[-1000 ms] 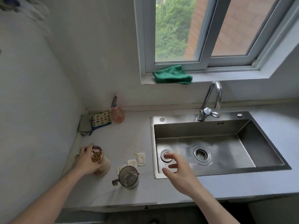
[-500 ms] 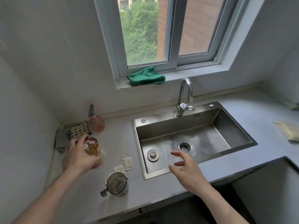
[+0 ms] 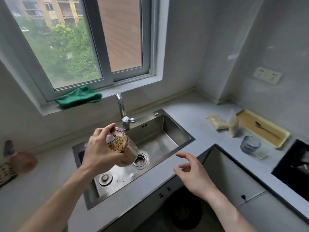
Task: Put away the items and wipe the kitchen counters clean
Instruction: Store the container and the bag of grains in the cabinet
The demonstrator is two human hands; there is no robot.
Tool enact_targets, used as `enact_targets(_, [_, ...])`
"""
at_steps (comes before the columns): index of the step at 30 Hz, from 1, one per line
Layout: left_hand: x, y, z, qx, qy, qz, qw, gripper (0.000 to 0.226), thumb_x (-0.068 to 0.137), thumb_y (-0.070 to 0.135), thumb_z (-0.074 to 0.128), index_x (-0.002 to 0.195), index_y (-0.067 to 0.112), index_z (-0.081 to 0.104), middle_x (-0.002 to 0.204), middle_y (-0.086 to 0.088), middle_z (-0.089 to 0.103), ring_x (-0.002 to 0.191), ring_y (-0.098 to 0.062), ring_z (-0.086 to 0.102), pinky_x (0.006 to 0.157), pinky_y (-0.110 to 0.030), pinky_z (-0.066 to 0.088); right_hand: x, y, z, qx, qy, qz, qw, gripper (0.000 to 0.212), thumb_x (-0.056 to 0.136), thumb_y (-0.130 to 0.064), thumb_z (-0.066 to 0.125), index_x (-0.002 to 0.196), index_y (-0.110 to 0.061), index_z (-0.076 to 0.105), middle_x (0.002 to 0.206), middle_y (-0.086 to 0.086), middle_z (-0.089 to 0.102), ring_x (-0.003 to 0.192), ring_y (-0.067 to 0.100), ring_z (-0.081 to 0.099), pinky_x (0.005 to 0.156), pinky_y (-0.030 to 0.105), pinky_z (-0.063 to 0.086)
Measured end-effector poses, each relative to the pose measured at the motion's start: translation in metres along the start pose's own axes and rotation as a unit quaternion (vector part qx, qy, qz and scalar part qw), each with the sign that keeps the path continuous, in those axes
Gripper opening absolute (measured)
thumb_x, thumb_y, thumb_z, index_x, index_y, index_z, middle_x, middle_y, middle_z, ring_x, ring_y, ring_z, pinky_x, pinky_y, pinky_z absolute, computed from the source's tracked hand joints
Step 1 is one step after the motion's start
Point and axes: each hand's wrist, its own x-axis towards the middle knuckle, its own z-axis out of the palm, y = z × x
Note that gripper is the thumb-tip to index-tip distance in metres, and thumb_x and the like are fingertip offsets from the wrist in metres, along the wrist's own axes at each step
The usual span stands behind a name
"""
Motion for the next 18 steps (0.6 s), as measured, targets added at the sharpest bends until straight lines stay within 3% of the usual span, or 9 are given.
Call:
enact_targets(10, [0.0,0.138,0.122,-0.023,-0.104,0.088,0.99,0.106,0.046,0.043,0.084,0.143,0.049,0.04,0.124,0.022,0.047,0.118,-0.012,0.048,0.097,-0.034,0.049,-0.013,0.066,-0.139,-0.013,0.078,0.044,0.996,0.036,0.094,-0.029,0.07,0.126,-0.039,0.056,0.116,-0.009,0.061,0.094,-0.016,0.057,0.067,0.0,0.042])
enact_targets(13, [0.003,0.163,0.149,-0.017,-0.136,0.102,0.985,0.108,0.045,0.047,0.084,0.143,0.049,0.039,0.123,0.025,0.046,0.117,-0.008,0.044,0.092,-0.026,0.042,-0.009,0.081,-0.161,-0.008,0.089,0.049,0.995,0.036,0.093,-0.031,0.07,0.124,-0.042,0.055,0.121,-0.016,0.059,0.099,-0.017,0.057,0.07,0.006,0.046])
enact_targets(18, [0.03,0.193,0.187,0.006,-0.181,0.13,0.975,0.11,0.044,0.052,0.081,0.144,0.05,0.036,0.123,0.027,0.044,0.116,-0.008,0.044,0.088,-0.025,0.04,0.007,0.102,-0.189,0.006,0.117,0.069,0.991,0.036,0.093,-0.036,0.069,0.122,-0.05,0.052,0.126,-0.025,0.054,0.103,-0.014,0.059,0.08,0.015,0.049])
